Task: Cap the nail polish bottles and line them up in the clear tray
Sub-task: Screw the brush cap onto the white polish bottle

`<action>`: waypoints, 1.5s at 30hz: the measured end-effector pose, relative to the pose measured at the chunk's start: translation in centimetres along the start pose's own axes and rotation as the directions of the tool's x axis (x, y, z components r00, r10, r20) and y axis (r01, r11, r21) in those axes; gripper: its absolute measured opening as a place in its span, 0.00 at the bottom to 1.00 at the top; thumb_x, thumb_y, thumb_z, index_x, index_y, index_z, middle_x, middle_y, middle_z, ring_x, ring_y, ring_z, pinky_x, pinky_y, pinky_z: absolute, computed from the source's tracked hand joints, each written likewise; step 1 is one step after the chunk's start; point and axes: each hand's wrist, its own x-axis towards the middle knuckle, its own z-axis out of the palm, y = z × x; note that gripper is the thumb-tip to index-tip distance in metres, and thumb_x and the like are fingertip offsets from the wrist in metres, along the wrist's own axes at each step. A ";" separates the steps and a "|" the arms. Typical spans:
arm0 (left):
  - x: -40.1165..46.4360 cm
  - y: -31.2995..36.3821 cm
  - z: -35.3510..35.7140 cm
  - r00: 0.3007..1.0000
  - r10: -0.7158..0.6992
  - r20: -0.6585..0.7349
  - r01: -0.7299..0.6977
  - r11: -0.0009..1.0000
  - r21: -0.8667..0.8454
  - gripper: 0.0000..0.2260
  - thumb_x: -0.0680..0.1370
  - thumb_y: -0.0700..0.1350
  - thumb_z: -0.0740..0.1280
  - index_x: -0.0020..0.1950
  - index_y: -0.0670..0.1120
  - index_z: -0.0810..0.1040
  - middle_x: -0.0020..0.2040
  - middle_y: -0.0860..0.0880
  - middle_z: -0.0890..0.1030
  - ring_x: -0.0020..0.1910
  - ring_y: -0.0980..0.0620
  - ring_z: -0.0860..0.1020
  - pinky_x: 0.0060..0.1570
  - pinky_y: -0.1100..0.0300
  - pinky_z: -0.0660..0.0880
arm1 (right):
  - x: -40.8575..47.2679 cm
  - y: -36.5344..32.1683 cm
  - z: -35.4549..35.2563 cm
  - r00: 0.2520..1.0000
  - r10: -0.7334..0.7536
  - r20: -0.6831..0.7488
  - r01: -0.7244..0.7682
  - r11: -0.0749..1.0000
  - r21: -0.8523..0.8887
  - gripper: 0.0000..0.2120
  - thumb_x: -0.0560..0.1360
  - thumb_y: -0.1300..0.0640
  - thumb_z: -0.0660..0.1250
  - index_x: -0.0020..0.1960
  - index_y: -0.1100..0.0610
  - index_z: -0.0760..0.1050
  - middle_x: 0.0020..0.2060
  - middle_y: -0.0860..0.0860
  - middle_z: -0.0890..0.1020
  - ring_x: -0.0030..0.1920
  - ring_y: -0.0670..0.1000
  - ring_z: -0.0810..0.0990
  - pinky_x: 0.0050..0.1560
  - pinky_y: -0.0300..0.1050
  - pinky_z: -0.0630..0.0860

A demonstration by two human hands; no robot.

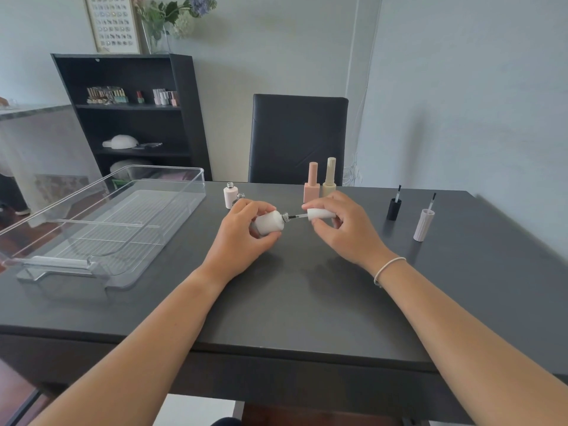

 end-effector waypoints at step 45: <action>-0.2 0.6 0.5 0.991 0.117 0.067 -0.118 0.993 0.013 0.15 0.68 0.39 0.74 0.53 0.47 0.78 0.48 0.50 0.74 0.48 0.60 0.73 0.45 0.72 0.71 | -0.1 -0.3 0.8 0.990 -0.008 0.144 0.015 0.998 -0.053 0.05 0.77 0.53 0.60 0.43 0.53 0.68 0.28 0.46 0.71 0.28 0.45 0.68 0.30 0.35 0.64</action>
